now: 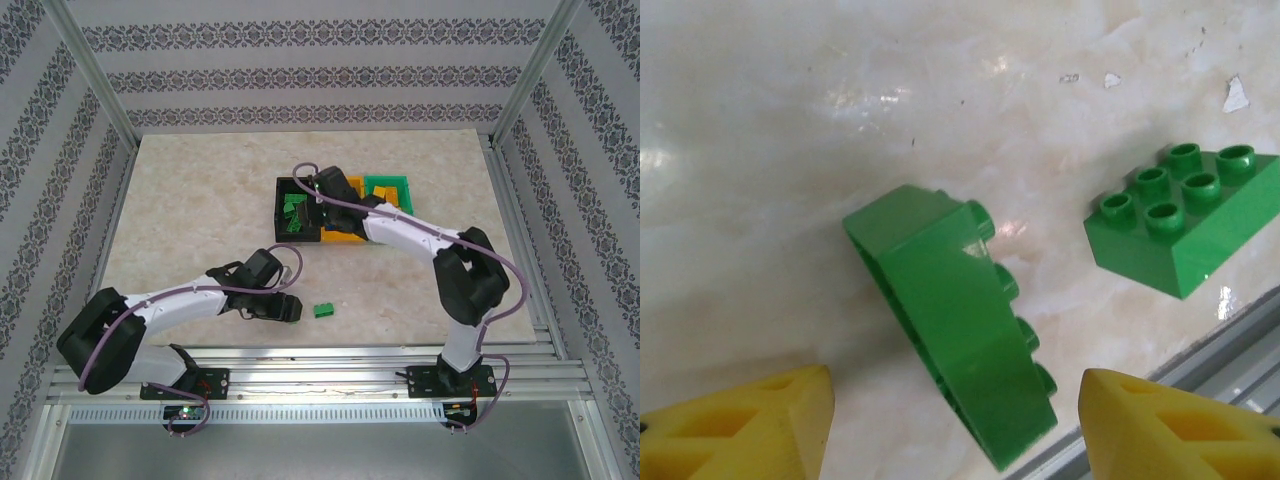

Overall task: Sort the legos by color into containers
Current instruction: Place the lego in the container, then pick up the lego from the middle-left of the table, then place the lego in the container.

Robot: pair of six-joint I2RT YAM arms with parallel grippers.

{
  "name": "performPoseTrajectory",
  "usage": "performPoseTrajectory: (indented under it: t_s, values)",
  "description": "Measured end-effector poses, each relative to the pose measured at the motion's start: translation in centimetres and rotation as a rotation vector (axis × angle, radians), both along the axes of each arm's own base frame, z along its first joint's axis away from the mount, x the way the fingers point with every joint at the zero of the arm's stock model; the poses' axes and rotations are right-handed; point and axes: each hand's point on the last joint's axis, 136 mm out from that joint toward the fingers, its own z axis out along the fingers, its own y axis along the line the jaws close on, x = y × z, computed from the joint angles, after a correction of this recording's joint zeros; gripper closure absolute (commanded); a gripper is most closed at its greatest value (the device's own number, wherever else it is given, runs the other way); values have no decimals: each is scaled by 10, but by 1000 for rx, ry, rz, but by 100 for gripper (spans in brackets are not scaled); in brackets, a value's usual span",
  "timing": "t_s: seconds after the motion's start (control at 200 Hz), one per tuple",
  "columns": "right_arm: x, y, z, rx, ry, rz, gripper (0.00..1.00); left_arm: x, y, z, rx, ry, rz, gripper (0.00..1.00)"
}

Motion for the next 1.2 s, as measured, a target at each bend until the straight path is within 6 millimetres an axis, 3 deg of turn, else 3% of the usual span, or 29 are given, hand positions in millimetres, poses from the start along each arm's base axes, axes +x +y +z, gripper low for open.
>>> performPoseTrajectory:
  t_s: [0.12, 0.255, 0.39, 0.48, 0.6, 0.725, 0.854, 0.989, 1.039, 1.099, 1.204]
  values:
    - [13, -4, -8, -11, 13, 4, 44, 6, -5, -8, 17, 12, 5, 38]
    - [-3, -10, -16, -18, 38, 28, 44, 8, -1, -12, 52, 23, 24, 57]
    - [-53, -33, -28, -42, 85, 55, 44, 10, 6, -14, 97, 17, 31, 74]
    - [-91, -46, -29, -58, 99, 85, 44, 15, 3, -12, 94, -3, 18, 79]
    - [-147, -47, -31, -73, 104, 173, 44, 33, -6, 4, 64, -56, 10, 81]
    - [-198, -49, -53, -95, 154, 250, 44, 69, -8, 32, 24, -137, 41, 81]
    - [-230, -57, -82, -135, 225, 275, 43, 113, 0, 70, -6, -241, 92, 77]
    - [-241, -51, -90, -137, 243, 291, 40, 157, 10, 109, -29, -348, 142, 73]
    - [-243, -45, -92, -138, 241, 303, 39, 174, 10, 120, -36, -375, 153, 64]
    - [-245, -40, -96, -145, 241, 315, 38, 195, 7, 124, -31, -394, 153, 46]
    - [-244, -33, -101, -164, 238, 321, 34, 228, 0, 116, 2, -388, 135, 37]
